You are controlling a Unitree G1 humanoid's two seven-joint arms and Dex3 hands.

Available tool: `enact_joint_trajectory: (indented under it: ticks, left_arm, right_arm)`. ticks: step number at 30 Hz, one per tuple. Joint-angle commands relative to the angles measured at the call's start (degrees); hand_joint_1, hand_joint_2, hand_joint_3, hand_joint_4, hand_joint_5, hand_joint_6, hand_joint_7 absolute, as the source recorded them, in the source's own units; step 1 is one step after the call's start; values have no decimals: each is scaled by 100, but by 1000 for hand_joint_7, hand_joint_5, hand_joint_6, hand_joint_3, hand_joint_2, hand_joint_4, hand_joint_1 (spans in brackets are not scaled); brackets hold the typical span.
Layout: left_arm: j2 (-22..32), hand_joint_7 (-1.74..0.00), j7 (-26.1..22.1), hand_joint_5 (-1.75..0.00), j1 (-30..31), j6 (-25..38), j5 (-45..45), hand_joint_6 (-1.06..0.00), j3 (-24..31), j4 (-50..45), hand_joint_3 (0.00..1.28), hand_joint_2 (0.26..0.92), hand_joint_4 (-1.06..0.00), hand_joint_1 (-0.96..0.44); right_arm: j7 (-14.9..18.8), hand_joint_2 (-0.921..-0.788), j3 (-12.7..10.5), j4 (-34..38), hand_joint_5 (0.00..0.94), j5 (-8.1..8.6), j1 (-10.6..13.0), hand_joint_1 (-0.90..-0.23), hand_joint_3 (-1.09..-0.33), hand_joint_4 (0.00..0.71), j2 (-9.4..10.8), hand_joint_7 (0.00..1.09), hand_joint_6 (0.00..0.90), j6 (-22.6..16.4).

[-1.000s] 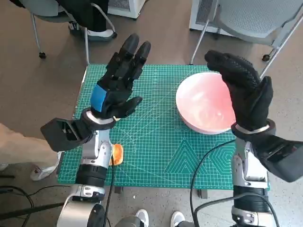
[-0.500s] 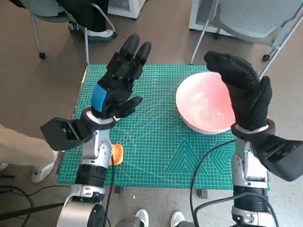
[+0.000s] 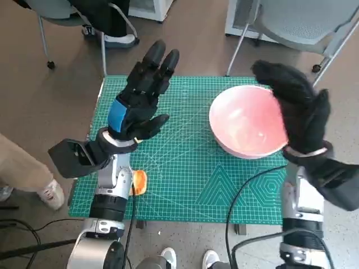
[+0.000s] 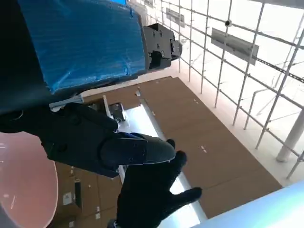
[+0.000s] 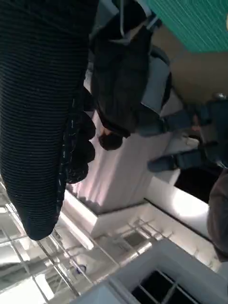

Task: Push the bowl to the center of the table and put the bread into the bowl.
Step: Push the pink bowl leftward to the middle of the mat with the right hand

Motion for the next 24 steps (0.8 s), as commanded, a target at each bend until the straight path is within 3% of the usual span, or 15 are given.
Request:
enact_joint_trajectory:
  ticks: [1,10,17,24]
  left_arm:
    - [40,-18,-66,1,12,-12,-4,-119,32,75,307,921,1,-556]
    - [65,-21,-94,0,24,-33,-14,-125,64,120,300,921,-1,-564]
    - [88,-22,-118,-1,25,-87,-6,-128,91,191,299,921,-3,-565]
    - [115,-26,-159,-5,32,-122,-22,-135,123,224,295,921,-11,-563]
  right_arm:
    - [64,-921,-377,964,5,87,-330,-688,-731,220,-299,427,105,-214]
    - [-426,-921,-750,2928,0,-235,-1013,-681,-750,193,-692,376,112,-704]
    - [-889,-921,-833,4134,2,-461,-1386,-682,-763,174,-991,324,119,-542]
    - [-1134,-921,-856,4664,2,-565,-1506,-648,-812,168,-1047,265,133,-258]
